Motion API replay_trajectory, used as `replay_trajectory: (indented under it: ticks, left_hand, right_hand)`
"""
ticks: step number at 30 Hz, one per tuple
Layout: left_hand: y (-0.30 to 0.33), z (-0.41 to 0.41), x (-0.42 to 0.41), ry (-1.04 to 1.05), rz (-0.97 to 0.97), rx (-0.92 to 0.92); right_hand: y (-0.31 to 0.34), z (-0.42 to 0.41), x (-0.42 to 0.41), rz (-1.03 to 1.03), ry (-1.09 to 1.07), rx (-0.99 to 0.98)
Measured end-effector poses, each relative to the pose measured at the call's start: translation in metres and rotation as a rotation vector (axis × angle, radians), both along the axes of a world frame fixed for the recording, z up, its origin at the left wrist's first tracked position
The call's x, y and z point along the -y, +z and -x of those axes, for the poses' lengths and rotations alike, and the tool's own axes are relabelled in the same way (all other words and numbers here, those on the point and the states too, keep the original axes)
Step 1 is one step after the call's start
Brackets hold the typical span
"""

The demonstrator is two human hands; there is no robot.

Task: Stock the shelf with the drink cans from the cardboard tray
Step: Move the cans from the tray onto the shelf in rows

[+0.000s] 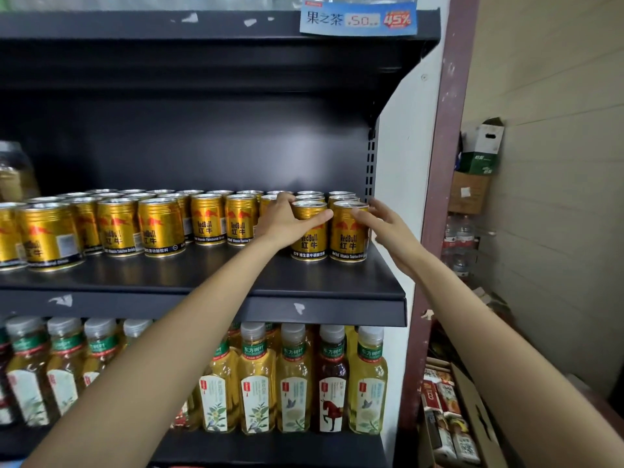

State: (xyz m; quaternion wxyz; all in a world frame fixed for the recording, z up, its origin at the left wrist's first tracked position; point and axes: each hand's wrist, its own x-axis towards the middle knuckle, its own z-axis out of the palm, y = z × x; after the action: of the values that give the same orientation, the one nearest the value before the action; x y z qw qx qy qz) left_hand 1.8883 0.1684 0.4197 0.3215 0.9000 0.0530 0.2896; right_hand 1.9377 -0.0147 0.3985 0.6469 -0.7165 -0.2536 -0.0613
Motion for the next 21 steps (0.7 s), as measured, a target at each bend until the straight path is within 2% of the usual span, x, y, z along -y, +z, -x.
replay_trajectory:
  ticks: [6, 14, 21]
  left_hand:
    - [-0.012, 0.01, -0.008, -0.146, 0.006, -0.088]
    - [-0.015, 0.011, -0.01, -0.239, 0.06, -0.058]
    - [-0.015, 0.014, -0.008, -0.178, 0.028, -0.069]
  right_hand:
    - [-0.005, 0.004, -0.002, 0.316, 0.029, 0.084]
    - [-0.008, -0.001, -0.018, 0.275, -0.005, 0.107]
    - [-0.008, 0.002, -0.016, 0.33, -0.023, 0.11]
